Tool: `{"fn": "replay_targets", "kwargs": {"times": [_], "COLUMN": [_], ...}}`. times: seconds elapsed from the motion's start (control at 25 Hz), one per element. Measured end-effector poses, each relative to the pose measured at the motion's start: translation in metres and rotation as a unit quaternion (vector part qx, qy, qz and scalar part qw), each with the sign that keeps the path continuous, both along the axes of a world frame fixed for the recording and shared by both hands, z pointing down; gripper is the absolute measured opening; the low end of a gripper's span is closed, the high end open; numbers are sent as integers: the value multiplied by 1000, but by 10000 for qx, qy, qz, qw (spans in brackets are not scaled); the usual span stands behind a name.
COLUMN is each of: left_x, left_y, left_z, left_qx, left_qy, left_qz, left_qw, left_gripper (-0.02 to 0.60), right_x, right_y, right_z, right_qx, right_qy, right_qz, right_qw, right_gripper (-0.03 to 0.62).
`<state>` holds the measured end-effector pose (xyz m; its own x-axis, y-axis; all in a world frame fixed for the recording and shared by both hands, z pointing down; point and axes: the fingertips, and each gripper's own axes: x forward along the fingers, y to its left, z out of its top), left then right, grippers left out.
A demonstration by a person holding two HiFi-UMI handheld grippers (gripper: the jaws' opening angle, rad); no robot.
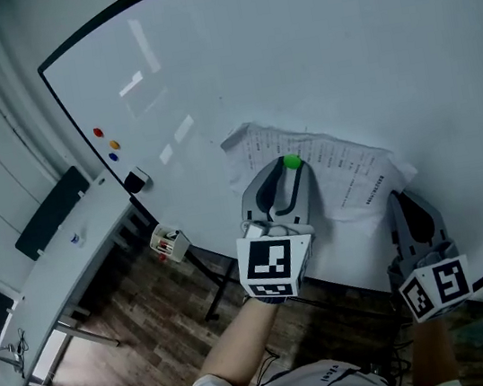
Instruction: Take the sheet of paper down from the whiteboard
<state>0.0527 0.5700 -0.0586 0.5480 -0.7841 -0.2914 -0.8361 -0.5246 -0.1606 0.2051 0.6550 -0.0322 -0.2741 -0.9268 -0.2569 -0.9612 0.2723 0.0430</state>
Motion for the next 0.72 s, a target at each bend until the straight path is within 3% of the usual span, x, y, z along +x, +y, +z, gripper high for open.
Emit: {"fn": "replay_targets", "kwargs": {"times": [0.4,0.72], "left_x": [-5,-25], "left_y": [8,50], "left_z": [2,25], "left_qx": [-92,-327], "left_qy": [127,76], "left_qz": [108,57], "left_qw": [9998,9994], "left_gripper": [132,132], "right_x": [-1,-20], "right_y": [7,22], "right_z": [-5,23], "right_qx": [-23,-578], "right_qy": [-488,-629], "right_qz": [-492,-805], "right_qw": [9976,9931], "right_gripper": [14,14]}}
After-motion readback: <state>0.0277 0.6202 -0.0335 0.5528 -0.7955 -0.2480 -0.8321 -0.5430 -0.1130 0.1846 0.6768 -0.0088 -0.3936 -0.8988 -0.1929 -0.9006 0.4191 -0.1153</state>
